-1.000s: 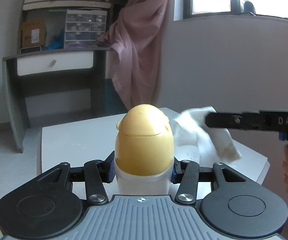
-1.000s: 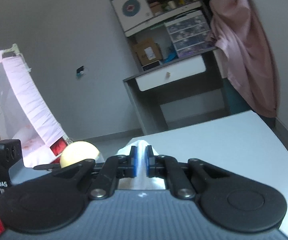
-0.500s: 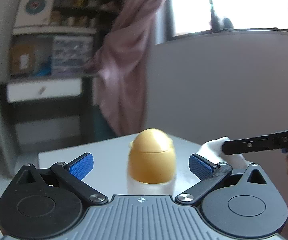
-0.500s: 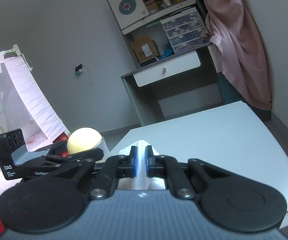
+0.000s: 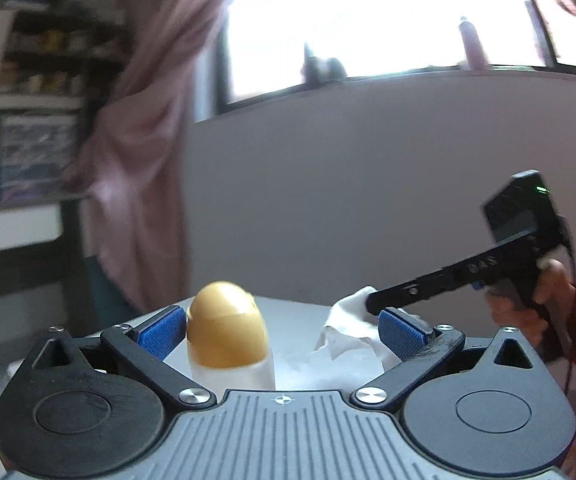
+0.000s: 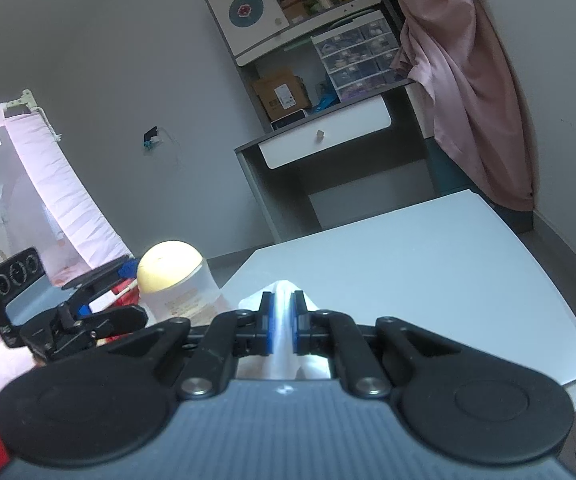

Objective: Clean container
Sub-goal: 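Open the left gripper to set the bottle down while the right gripper withdraws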

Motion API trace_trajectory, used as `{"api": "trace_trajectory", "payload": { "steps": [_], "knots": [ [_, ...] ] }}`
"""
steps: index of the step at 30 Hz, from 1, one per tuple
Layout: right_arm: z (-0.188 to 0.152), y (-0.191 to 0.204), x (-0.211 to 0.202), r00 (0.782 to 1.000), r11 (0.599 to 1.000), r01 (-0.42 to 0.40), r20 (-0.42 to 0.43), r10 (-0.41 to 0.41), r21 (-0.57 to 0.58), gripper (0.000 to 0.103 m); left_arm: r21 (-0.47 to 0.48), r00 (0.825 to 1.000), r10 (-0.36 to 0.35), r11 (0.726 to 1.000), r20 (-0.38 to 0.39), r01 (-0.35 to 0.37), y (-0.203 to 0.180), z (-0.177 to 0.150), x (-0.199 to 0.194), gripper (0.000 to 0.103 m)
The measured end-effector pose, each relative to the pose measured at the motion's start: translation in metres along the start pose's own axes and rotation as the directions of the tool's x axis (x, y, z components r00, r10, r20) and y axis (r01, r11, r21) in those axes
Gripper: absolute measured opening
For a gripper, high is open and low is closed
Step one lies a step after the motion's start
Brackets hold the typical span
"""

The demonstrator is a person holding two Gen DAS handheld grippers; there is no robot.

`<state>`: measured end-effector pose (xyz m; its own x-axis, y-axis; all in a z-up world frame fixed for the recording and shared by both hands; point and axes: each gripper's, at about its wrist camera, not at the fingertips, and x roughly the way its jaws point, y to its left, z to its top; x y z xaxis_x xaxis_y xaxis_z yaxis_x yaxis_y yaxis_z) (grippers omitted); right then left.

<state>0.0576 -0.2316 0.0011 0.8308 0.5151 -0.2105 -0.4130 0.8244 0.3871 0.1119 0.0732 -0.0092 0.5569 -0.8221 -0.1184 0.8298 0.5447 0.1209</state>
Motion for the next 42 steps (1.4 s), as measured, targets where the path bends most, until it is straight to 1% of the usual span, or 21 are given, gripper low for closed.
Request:
{"api": "trace_trajectory", "payload": {
  "steps": [2,4,6,8,12,15,18,21,22,25,26,27,28,30,32,42],
  "knots": [
    [0.0,0.001,0.0,1.0,1.0,0.002,-0.002,-0.002,-0.005,0.008,0.002,0.998,-0.064,0.998,0.002,0.064,0.016,-0.001,0.002,0.103],
    [0.001,0.003,-0.001,1.0,1.0,0.004,-0.004,-0.004,-0.009,0.008,-0.036,0.992,-0.128,0.991,0.005,0.128,0.036,-0.003,0.006,0.103],
    [0.001,0.004,-0.001,1.0,1.0,0.005,-0.005,-0.006,-0.014,0.008,-0.081,0.982,-0.19,0.978,0.01,0.19,0.054,-0.008,0.01,0.103],
    [0.001,0.005,-0.002,1.0,1.0,0.007,-0.007,-0.007,-0.019,0.008,-0.103,0.97,-0.243,0.965,0.014,0.243,0.067,-0.015,0.013,0.103],
    [0.002,0.008,-0.002,1.0,1.0,0.011,-0.011,-0.011,-0.028,0.008,-0.119,0.955,-0.295,0.948,0.011,0.294,0.086,-0.031,0.022,0.103],
    [0.002,0.01,-0.003,1.0,0.999,0.013,-0.013,-0.014,-0.035,0.008,-0.138,0.941,-0.337,0.932,0.005,0.335,0.096,-0.043,0.031,0.103],
    [0.003,0.008,-0.001,1.0,0.999,0.018,-0.017,-0.019,-0.028,0.008,-0.121,0.928,-0.374,0.921,-0.009,0.37,0.098,-0.049,0.037,0.103],
    [0.002,0.007,0.003,0.999,0.999,0.022,-0.025,-0.022,-0.024,0.008,-0.118,0.905,-0.425,0.899,-0.007,0.422,0.099,-0.053,0.045,0.103],
    [0.001,0.006,0.004,0.999,1.0,0.022,-0.028,-0.023,-0.022,0.008,-0.111,0.902,-0.433,0.896,-0.009,0.429,0.097,-0.052,0.047,0.101],
    [0.0,0.005,0.007,0.999,1.0,0.023,-0.036,-0.024,-0.018,0.008,-0.104,0.895,-0.447,0.89,-0.002,0.444,0.096,-0.055,0.05,0.101],
    [0.0,0.004,0.007,0.999,1.0,0.023,-0.036,-0.023,-0.017,0.008,-0.106,0.894,-0.449,0.888,0.005,0.447,0.096,-0.056,0.049,0.101],
    [0.0,0.004,0.007,0.999,1.0,0.022,-0.036,-0.022,-0.015,0.008,-0.109,0.893,-0.45,0.887,0.006,0.448,0.096,-0.058,0.048,0.092],
    [0.0,0.003,0.006,0.999,1.0,0.021,-0.036,-0.022,-0.014,0.008,-0.112,0.892,-0.452,0.886,0.006,0.45,0.096,-0.059,0.049,0.075],
    [0.0,0.002,0.006,0.999,1.0,0.02,-0.036,-0.02,-0.012,0.008,-0.118,0.888,-0.46,0.882,-0.005,0.456,0.095,-0.061,0.05,0.062],
    [0.0,0.001,0.005,0.999,1.0,0.018,-0.036,-0.019,-0.009,0.008,-0.116,0.89,-0.457,0.884,-0.008,0.453,0.094,-0.06,0.049,0.062],
    [-0.002,0.007,0.002,0.999,1.0,0.003,-0.037,-0.004,-0.009,0.008,-0.109,0.917,-0.397,0.914,-0.037,0.391,0.089,-0.041,0.056,0.061]
  ]
}}
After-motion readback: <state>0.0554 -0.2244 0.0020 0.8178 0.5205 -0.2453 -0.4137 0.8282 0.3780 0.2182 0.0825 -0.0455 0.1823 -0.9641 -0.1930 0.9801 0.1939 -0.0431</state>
